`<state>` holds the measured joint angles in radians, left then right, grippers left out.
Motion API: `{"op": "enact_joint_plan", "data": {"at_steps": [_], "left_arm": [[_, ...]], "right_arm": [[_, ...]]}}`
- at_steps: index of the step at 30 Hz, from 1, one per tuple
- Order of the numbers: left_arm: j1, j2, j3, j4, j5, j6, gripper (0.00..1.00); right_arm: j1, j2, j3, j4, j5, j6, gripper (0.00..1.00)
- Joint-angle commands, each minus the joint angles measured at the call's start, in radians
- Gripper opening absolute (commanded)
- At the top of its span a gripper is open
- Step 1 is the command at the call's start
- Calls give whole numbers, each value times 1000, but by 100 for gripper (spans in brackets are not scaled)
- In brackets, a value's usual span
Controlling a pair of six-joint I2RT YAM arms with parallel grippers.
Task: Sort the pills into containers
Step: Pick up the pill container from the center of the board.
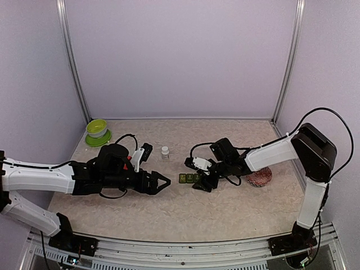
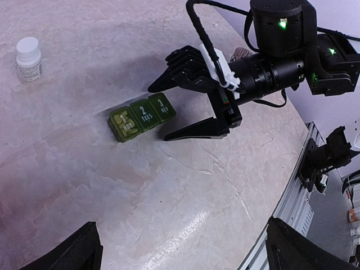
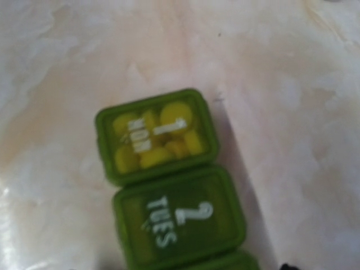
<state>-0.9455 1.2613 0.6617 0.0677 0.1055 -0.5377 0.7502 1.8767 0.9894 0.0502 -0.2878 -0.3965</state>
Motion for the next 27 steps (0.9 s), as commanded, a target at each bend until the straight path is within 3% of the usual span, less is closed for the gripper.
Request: {"op": "enact_joint_plan", "data": {"at_steps": [1, 6, 21, 27], "left_arm": [[-12, 13, -10, 33, 20, -9, 99], [-20, 17, -10, 42, 28, -16, 99], [-27, 42, -34, 82, 43, -22, 99], [-28, 45, -53, 109, 47, -19, 99]], "right_arm": [[-2, 42, 38, -10, 0, -33, 76], [-5, 63, 41, -1, 3, -47, 75], [-14, 55, 27, 21, -84, -60, 41], [-14, 26, 29, 4, -119, -19, 39]]}}
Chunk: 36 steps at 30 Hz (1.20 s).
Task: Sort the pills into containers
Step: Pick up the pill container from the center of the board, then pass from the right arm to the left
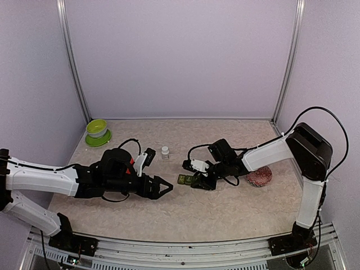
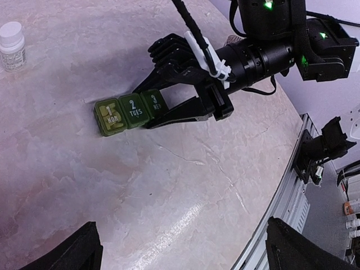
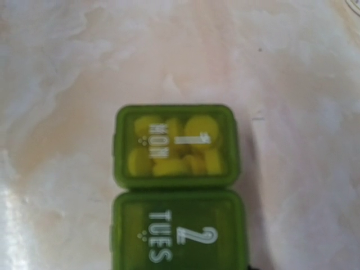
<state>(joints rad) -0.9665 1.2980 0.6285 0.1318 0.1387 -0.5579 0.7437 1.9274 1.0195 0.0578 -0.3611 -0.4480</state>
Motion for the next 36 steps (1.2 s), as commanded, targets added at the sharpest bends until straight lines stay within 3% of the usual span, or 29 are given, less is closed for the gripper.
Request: {"op": "enact_joint_plan", "data": {"at_steps": [1, 8, 13, 27, 36], "left_arm": [[-7, 8, -23, 51, 15, 4, 99], [3, 10, -42, 75, -9, 13, 99], [32, 57, -12, 68, 15, -62, 99], [55, 131, 7, 298, 256, -200, 99], [57, 167, -15, 377, 308, -259, 83]], "right_arm": [[-8, -35, -1, -12, -67, 44, 39], [2, -165, -73, 11, -144, 125, 39], [61, -288, -146, 36, -89, 128, 38], [223, -459, -239, 40, 70, 143, 38], [278, -476, -264, 77, 118, 161, 38]]}}
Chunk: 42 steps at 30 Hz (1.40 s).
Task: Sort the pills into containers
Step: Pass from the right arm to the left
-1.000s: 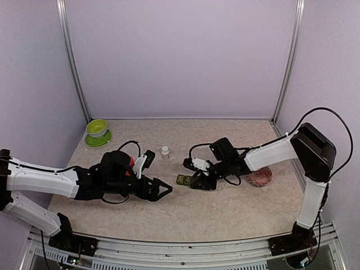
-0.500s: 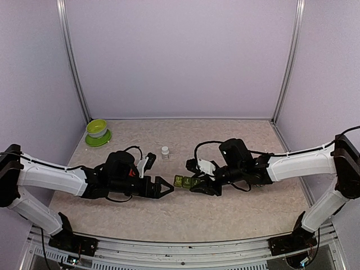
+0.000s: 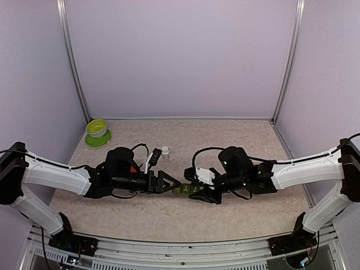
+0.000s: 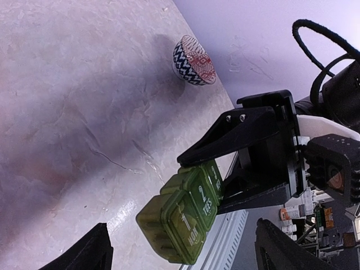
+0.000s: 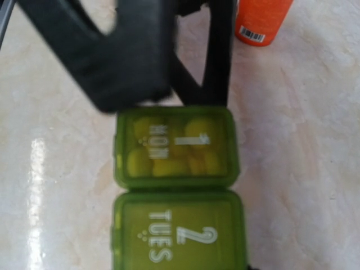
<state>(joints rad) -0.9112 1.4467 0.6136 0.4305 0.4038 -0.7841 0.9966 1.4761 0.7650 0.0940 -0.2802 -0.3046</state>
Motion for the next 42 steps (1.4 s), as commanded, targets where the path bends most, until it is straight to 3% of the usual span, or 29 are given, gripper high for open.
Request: {"op": "enact_joint_plan", "data": {"at_steps": [1, 15, 26, 29, 32, 36, 42], "left_arm": [[4, 25, -3, 90, 49, -39, 80], [17, 77, -32, 207, 119, -133, 64], [16, 90, -38, 235, 128, -155, 32], [15, 96, -37, 239, 128, -162, 28], [11, 101, -36, 244, 126, -169, 26], [6, 104, -41, 258, 118, -184, 24], [6, 103, -55, 297, 126, -204, 24]], "right_arm": [[30, -26, -9, 41, 46, 18, 38], [60, -49, -32, 83, 121, -7, 36], [69, -50, -28, 75, 145, -21, 36], [72, -53, -32, 79, 151, -22, 38], [76, -51, -38, 86, 167, -22, 43], [86, -49, -48, 107, 188, -16, 63], [88, -58, -50, 146, 165, 32, 69]]}}
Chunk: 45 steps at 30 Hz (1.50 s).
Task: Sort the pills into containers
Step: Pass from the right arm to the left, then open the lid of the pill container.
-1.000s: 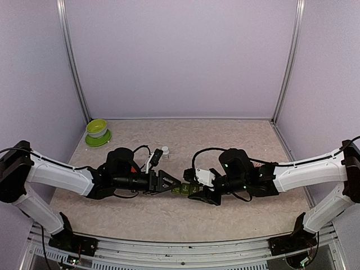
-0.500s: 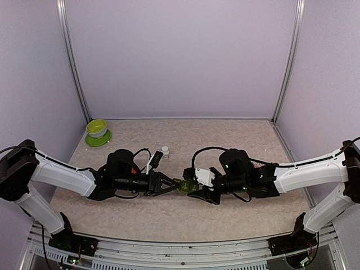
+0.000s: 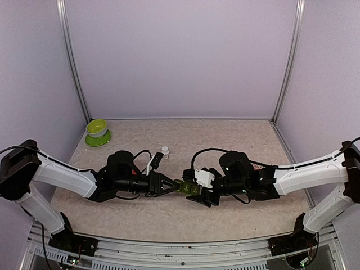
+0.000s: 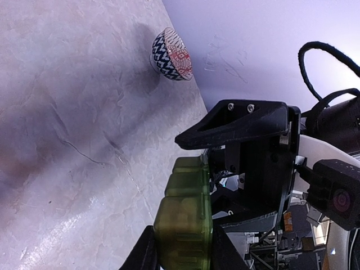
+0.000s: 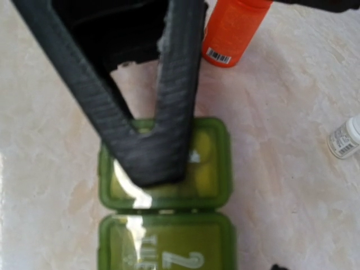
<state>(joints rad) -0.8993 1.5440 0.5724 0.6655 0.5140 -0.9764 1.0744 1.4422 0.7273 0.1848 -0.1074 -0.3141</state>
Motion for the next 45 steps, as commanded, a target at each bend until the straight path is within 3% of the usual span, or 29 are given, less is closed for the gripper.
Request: {"op": "enact_joint_plan", "data": {"at_steps": [1, 10, 16, 25, 38, 45], "left_arm": [[-6, 5, -16, 69, 20, -14, 24], [-14, -11, -36, 131, 32, -65, 24], [-18, -21, -37, 106, 9, -78, 26], [-18, -34, -55, 105, -28, -111, 27], [-20, -32, -55, 115, -23, -117, 27], [-24, -29, -57, 113, -26, -119, 28]], "right_arm": [[10, -28, -15, 65, -17, 52, 69], [10, -42, -86, 189, -35, 57, 66], [25, -33, -47, 152, 22, 32, 66], [80, -3, -7, 105, 149, -4, 57], [120, 48, 24, 71, 269, -35, 62], [139, 76, 52, 46, 326, -53, 49]]}}
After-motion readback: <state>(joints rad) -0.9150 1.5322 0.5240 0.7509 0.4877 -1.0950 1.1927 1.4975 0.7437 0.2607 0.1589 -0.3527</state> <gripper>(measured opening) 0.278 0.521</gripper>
